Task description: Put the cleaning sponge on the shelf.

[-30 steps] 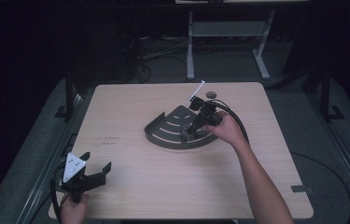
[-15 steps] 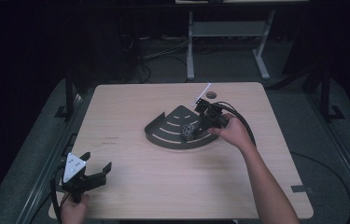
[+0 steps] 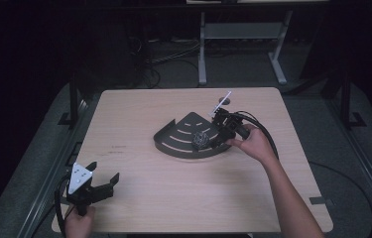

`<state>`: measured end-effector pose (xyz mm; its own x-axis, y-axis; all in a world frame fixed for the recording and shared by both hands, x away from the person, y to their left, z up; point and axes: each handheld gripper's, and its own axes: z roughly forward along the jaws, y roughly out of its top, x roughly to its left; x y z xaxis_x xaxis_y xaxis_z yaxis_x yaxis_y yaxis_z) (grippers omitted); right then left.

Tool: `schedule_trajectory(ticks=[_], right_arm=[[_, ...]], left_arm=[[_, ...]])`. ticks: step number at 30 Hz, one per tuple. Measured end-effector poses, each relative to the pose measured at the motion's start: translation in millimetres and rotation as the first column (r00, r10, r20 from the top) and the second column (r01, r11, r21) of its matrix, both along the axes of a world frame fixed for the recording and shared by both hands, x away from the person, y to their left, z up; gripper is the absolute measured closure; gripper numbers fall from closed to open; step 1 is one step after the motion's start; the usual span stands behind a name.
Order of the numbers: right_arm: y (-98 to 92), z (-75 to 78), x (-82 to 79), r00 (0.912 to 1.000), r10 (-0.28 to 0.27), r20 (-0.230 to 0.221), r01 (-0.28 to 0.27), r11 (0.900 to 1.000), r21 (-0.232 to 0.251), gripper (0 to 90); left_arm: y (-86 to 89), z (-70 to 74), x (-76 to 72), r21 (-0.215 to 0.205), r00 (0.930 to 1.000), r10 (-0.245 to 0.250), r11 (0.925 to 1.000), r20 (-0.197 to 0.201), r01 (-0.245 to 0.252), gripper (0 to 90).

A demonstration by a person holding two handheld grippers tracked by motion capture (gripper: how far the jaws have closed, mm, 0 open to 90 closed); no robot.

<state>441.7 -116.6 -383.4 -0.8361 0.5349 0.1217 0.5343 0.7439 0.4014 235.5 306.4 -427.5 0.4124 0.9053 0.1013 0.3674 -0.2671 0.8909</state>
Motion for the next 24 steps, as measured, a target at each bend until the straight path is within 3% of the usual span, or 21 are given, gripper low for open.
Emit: schedule_trajectory(ticks=[20,24], right_arm=[[-30.0,-4.6,-16.4,0.9996,-0.027,0.009,0.027,1.000,0.014,19.3],[-33.0,-5.8,-19.5,0.9998,-0.021,0.004,0.022,1.000,-0.007,19.0]], left_arm=[[0.1,0.2,-0.7,-0.005,1.0000,-0.001,1.0000,0.007,0.001,13.8],[-0.1,0.3,-0.5,-0.001,1.0000,-0.001,1.0000,0.004,0.001,13.7]])
